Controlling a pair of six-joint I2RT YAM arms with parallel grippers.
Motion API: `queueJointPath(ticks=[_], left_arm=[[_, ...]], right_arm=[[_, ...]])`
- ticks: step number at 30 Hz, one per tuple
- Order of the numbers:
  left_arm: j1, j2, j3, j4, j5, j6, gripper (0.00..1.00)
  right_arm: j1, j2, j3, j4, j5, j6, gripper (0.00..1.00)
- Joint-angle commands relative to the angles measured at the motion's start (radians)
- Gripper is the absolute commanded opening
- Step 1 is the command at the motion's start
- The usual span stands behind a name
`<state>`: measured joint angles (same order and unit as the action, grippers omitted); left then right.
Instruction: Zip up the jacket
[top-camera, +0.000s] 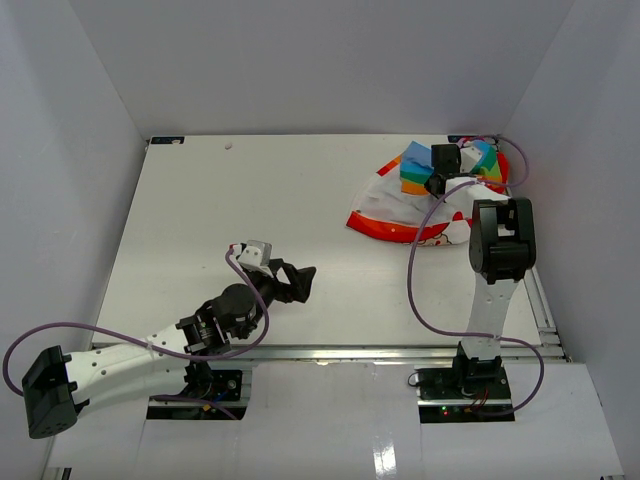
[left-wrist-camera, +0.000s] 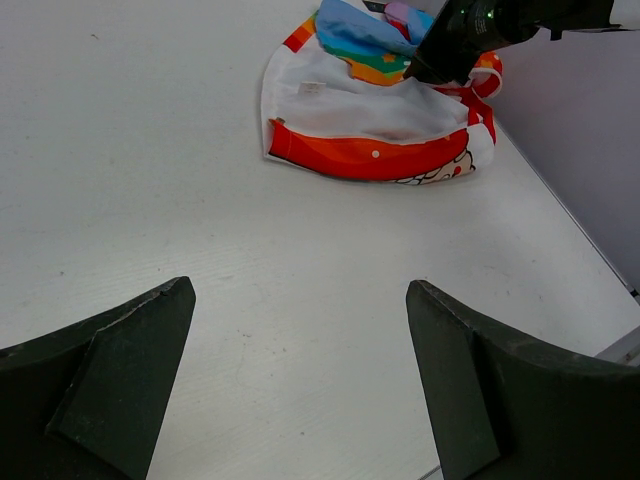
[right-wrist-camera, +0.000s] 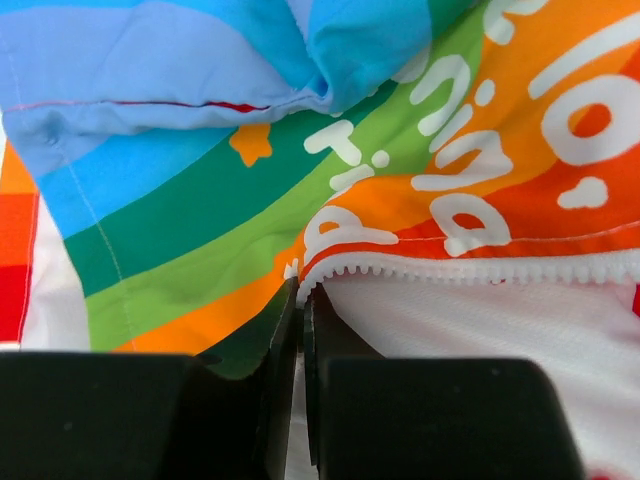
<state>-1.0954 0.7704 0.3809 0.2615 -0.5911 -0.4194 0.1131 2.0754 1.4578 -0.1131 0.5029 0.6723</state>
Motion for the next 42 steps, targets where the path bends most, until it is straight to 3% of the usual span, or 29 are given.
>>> queueJointPath(ticks=[1,5,9,17,26,29,34,36,37,39,42], left_arm=[[-0.002,-0.012,0.014,-0.007,-0.010,-0.005,0.98],[-0.003,-0.020,0.005,0.001,-0.010,-0.005,0.98],[-0.003,-0.070,-0.061,0.117,0.043,0.040,0.97],[-0.003,-0.029,-0.032,0.051,-0.078,0.027,0.97],[-0.001,0.018,-0.023,0.048,-0.138,0.020,0.97],[-0.001,0.052,-0.003,0.029,-0.151,0.012,0.97],[0.011,0.110,0.034,-0.007,-0.117,-0.028,0.97],[0.016,0.131,0.046,-0.013,-0.105,-0.030,0.97],[0.020,0.147,0.051,-0.017,-0.105,-0.033,0.97],[0.026,0.163,0.065,-0.031,-0.114,-0.037,0.97],[0.074,0.196,0.112,-0.104,-0.112,-0.081,0.97]], right_arm=[[0.006,-0.011,-0.015,0.125,-0.236,-0.123,0.08],[0.056,-0.024,-0.014,0.162,-0.438,-0.261,0.08],[0.151,-0.072,-0.026,0.148,-0.603,-0.431,0.08],[0.266,-0.170,-0.148,0.156,-0.944,-0.635,0.09],[0.264,-0.327,-0.269,0.080,-0.943,-0.891,0.15],[0.248,-0.297,-0.234,0.081,-0.940,-0.917,0.18],[0.210,-0.173,0.002,0.025,-0.990,-0.961,0.19],[0.209,-0.132,0.092,-0.010,-1.008,-0.958,0.25],[0.209,-0.122,0.137,-0.012,-0.994,-0.928,0.40],[0.212,-0.116,0.157,-0.027,-0.977,-0.806,0.53],[0.216,-0.196,0.059,0.018,-0.917,-0.623,0.78]])
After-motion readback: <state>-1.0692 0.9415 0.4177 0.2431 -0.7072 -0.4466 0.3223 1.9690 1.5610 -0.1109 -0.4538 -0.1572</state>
